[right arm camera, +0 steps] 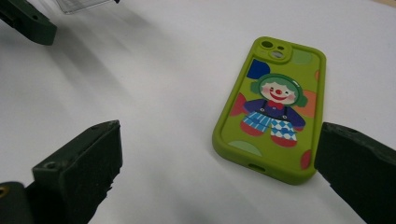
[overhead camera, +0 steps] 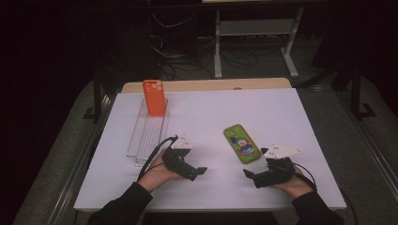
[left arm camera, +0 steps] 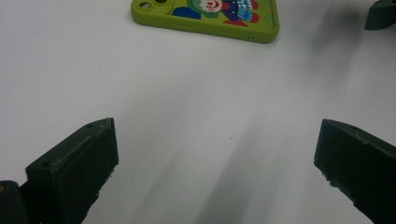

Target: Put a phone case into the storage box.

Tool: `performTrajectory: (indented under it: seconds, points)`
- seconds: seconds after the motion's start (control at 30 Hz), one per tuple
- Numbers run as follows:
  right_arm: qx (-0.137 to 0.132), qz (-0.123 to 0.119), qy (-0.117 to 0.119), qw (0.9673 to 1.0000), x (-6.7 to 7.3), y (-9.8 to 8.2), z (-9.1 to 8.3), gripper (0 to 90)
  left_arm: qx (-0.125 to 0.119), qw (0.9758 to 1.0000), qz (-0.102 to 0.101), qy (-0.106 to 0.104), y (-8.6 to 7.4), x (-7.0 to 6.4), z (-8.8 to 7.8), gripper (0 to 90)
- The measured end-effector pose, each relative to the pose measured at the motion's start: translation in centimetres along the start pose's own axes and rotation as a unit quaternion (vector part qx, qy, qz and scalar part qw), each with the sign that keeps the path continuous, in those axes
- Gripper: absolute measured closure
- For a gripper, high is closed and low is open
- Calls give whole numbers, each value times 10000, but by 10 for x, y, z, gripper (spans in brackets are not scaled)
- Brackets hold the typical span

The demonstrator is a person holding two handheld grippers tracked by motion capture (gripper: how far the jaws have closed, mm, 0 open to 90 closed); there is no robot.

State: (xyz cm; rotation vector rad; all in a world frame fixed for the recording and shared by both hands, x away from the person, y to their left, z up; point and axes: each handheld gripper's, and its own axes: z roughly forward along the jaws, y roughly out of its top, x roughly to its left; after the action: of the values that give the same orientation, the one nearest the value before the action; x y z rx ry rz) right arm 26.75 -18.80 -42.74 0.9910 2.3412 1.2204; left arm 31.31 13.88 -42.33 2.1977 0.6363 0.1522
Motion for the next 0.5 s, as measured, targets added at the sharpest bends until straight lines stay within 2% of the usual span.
performTrajectory:
  seconds: [0.1,0.13,0.23,0.37,0.5]
  points:
    - [56,94,-14,9999,-1,3,2,2,-15,9999,96,31,0,2,-3,0]
    - [64,139,-27,9999,-2,4,2,2,-81,10000,-13,7,0,1,-3,0]
    - [32,219,-109,9997,-6,7,0,2,-54,10000,78,-8,-1,3,-5,0]
    - [-73,327,-259,9991,-9,14,-3,2,-150,9999,51,-8,-1,3,-3,0]
    - [-1,353,-344,9988,-11,21,-2,2,-124,9999,79,-36,-2,3,-3,0]
